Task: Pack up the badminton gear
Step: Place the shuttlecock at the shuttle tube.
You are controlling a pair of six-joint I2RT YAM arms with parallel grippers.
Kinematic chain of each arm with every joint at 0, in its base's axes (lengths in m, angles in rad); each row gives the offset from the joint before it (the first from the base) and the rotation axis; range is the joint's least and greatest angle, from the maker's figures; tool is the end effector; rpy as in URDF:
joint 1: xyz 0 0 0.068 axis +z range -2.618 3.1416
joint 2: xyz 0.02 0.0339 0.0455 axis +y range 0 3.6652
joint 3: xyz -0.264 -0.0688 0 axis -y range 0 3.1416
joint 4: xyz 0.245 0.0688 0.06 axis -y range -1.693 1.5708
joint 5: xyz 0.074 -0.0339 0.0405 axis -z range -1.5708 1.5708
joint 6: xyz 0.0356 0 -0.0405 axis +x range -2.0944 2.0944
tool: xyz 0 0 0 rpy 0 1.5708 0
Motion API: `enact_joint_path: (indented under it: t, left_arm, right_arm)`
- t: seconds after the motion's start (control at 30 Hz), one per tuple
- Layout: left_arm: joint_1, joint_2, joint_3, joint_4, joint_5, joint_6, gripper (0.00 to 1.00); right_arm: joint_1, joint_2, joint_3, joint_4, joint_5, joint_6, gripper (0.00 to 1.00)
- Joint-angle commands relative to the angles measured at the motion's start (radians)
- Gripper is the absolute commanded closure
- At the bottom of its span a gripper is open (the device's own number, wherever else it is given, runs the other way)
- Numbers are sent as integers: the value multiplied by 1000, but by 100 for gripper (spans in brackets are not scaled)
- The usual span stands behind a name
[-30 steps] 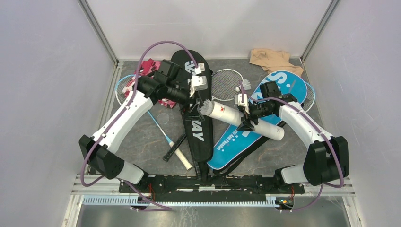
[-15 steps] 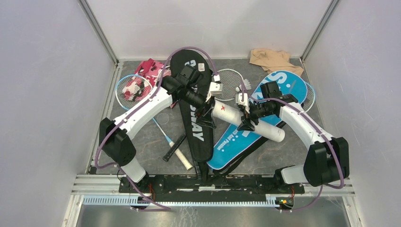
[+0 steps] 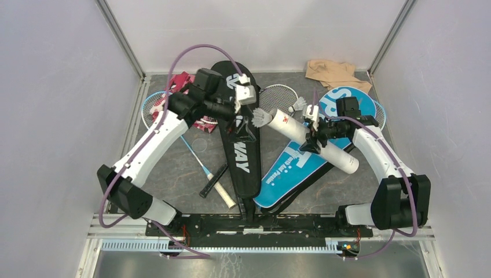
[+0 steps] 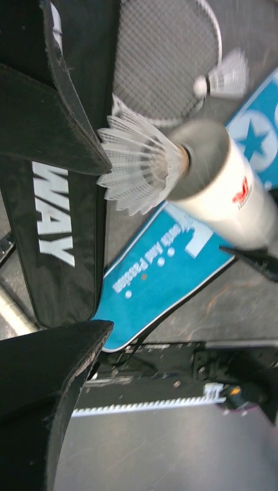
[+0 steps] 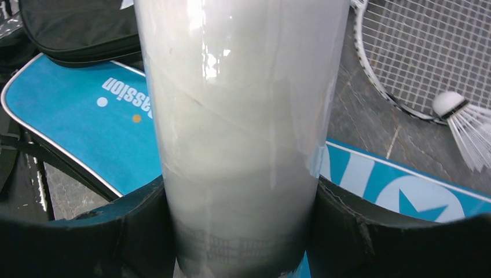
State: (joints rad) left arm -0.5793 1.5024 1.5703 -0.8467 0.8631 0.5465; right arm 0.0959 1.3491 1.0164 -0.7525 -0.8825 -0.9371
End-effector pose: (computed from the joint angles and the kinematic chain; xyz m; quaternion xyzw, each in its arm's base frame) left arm 0.2458 -0.1931 0.3851 0.5837 0.6226 -0.3916 0.3440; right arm 0.2544 0.0521 0.2623 -0.5227 0.7125 0.2896 0.3677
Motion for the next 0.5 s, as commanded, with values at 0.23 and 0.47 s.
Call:
enact_joint_path:
  t: [0.23,0.47]
  left_arm:
    - [102,-25,-88,439,-141,-265,0]
    - [106,82,-37,582,-53,-390,2]
  right_arm:
    - [-90,-83,-29,151,66,184,88]
    - [-145,-95,-51,151,76,184,88]
